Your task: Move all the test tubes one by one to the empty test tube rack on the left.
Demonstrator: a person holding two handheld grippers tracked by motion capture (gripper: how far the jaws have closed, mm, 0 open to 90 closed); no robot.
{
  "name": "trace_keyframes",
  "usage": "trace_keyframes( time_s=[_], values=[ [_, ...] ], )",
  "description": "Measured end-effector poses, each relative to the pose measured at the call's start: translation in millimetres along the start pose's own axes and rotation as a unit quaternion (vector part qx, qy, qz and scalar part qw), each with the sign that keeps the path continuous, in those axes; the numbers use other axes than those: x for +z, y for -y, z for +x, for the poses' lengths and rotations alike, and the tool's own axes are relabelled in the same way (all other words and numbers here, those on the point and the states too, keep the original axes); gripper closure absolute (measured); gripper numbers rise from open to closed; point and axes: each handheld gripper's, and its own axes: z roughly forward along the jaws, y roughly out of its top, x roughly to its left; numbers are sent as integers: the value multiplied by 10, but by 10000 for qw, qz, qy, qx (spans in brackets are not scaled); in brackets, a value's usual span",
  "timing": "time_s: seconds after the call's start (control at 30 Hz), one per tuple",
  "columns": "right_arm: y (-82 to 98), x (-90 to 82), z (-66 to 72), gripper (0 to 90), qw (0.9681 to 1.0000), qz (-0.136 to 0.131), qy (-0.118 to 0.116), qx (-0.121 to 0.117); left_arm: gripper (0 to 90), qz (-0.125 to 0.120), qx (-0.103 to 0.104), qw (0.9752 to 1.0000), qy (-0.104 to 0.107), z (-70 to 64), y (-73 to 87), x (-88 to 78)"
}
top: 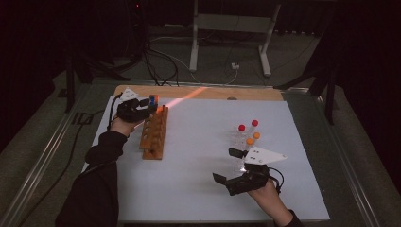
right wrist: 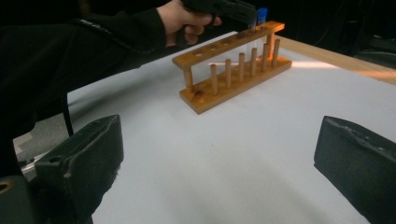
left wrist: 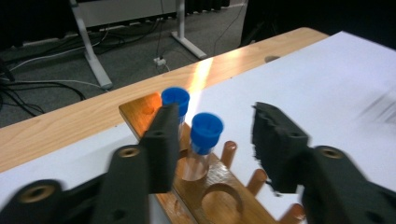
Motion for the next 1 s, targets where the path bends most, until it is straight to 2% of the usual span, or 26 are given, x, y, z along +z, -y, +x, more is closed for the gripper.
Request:
trace_keyframes(
  time_s=[0.1, 0.13, 0.2, 0.23, 0.27, 0.3, 0.33, 0.37, 0.5, 0.6, 0.63, 0.7, 0.73, 0.77, 0.83, 0.87, 0.93, 1.0],
  values=[
    [-37, -72, -45, 13, 9999, -86, 116, -30, 364, -135, 18, 9996, 248, -64, -67, -156],
    [-70, -145, -89, 13, 9996, -157, 246, -29, 268, -181, 38, 9993, 320, -99, -82, -204],
    [-97, -222, -151, 13, 9990, -232, 394, -19, 173, -211, 61, 9985, 492, -167, -100, -283],
    [-110, -276, -200, 13, 9983, -272, 518, -8, 156, -264, 60, 9978, 603, -221, -105, -337],
    [-110, -276, -200, 13, 9983, -272, 518, -8, 156, -319, 71, 9972, 674, -266, -103, -382],
    [-116, -319, -242, 13, 9976, -306, 622, -2, 105, -375, 42, 9964, 753, -308, -100, -424],
    [-120, -400, -322, 13, 9959, -332, 845, 12, 51, -411, 10, 9959, 809, -346, -93, -465],
    [-119, -434, -362, 13, 9951, -326, 936, 23, 23, -445, -3, 9948, 914, -384, -80, -504],
    [-99, -508, -480, 13, 9926, -243, 1187, 39, 19, -555, -28, 9907, 1245, -537, -10, -637],
    [-29, -555, -640, 33, 9908, -154, 1334, 185, 19, -495, 95, 9890, 1394, -665, 48, -702],
    [-6, -556, -665, 63, 9896, -127, 1417, 208, 19, -470, 113, 9881, 1458, -708, 68, -719],
    [19, -549, -692, 65, 9886, -104, 1479, 246, 18, -476, 162, 9862, 1576, -791, 112, -757],
    [45, -537, -722, 86, 9888, -56, 1462, 286, 19, -477, 190, 9856, 1614, -832, 132, -776],
    [100, -506, -757, 147, 9871, 37, 1574, 284, 19, -500, 232, 9838, 1706, -902, 168, -813],
    [125, -489, -778, 159, 9870, 89, 1572, 323, 19, -511, 253, 9834, 1723, -934, 185, -830],
    [149, -478, -800, 191, 9871, 135, 1556, 355, 19, -522, 242, 9823, 1784, -958, 203, -845],
    [195, -458, -837, 277, 9866, 262, 1563, 386, 19, -498, 328, 9824, 1773, -1005, 229, -868],
    [238, -438, -865, 356, 9862, 388, 1563, 397, 19, -503, 333, 9813, 1830, -1032, 242, -893]
  ],
)
